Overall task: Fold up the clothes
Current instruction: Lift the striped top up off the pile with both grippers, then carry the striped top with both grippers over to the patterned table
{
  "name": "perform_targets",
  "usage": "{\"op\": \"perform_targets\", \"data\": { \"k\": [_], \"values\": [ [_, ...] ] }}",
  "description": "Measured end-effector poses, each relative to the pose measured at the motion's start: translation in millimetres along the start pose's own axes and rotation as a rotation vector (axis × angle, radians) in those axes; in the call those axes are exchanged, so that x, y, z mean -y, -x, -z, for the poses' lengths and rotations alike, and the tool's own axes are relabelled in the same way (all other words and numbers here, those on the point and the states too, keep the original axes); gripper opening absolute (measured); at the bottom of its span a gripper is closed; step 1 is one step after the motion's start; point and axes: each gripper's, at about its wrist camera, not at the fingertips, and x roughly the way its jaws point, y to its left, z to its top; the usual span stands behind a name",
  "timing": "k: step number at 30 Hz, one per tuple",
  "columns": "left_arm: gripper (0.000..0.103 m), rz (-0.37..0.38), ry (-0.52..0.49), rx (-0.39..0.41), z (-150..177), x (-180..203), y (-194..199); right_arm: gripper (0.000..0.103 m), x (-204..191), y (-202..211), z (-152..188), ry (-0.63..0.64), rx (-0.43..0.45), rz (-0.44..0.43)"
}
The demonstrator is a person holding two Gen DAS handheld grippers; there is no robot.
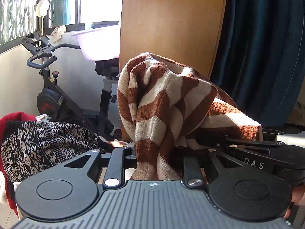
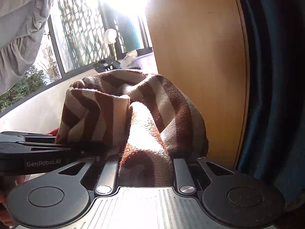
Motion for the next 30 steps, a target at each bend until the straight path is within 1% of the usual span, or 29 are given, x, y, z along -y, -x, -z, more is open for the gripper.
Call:
{"op": "perform_targets", "data": {
  "k": [2,4,8,9,12,16,18,20,22,24,30],
  "values": [
    [0.023,-0.007,0.041,-0.036,15,-2,-1,0.015,5,-14,17,0.002,-0.054,-0.009],
    [0.023,-0.018,0.092,-0.044,25,-12,8,0.015,7,-26,32,-0.009,-0.105,-0.029],
    [0.023,-0.040,0.189,-0.048,42,-31,29,0.015,-11,-33,45,-0.011,-0.133,-0.080],
    [0.023,-0.047,0.212,-0.034,45,-35,42,0.015,-20,-31,44,-0.012,-0.130,-0.095],
    [0.023,-0.067,0.234,0.008,52,-41,72,0.015,-53,-23,35,-0.008,-0.120,-0.139],
    [0.023,-0.078,0.237,0.043,67,-38,108,0.015,-85,-4,20,-0.021,-0.107,-0.165],
    [0.023,-0.060,0.232,0.033,76,-35,117,0.015,-97,7,23,-0.013,-0.106,-0.155],
    [0.023,-0.040,0.220,0.022,84,-32,123,0.015,-109,20,29,0.005,-0.110,-0.126],
    [0.023,-0.010,0.192,-0.001,93,-26,125,0.015,-110,43,45,-0.006,-0.106,-0.093],
    [0.023,0.023,0.168,-0.020,101,-19,127,0.015,-101,69,65,-0.043,-0.106,-0.060],
    [0.023,0.123,0.106,-0.052,121,14,131,0.015,-99,110,105,-0.112,-0.086,0.060]
  ]
}}
